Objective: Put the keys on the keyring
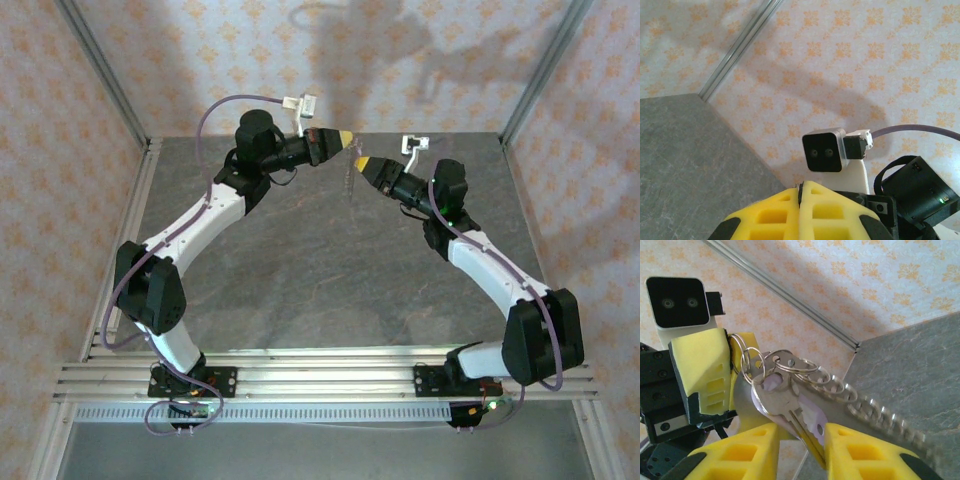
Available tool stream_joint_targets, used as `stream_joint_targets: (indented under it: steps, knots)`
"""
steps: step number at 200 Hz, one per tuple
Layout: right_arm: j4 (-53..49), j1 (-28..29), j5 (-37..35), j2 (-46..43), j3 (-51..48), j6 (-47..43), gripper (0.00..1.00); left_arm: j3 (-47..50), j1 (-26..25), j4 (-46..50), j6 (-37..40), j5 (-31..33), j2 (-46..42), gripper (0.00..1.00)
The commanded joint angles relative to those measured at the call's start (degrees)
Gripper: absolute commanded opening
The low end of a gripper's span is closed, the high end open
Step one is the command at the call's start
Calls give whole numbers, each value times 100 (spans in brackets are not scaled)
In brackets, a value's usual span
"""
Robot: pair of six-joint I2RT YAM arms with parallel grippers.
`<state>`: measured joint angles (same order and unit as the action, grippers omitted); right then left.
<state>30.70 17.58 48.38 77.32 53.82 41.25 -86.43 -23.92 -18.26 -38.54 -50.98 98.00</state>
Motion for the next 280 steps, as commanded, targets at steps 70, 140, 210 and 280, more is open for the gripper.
stream_joint_targets:
  steps: [70, 140, 210, 280]
  knots:
    - [77, 6, 93, -182, 6, -131, 0, -251, -42, -204, 84, -131, -175, 0]
    - [42, 60, 359, -299, -50, -109, 0, -207, -42, -318, 31, -87, -191, 0]
    - [-731, 127, 847, -433, 10, -559, 0, -230, -51, -385, -21, -74, -140, 0]
    - [-1051, -498, 12, -1100, -92, -527, 30, -209, -51, -470, -60, -107, -147, 0]
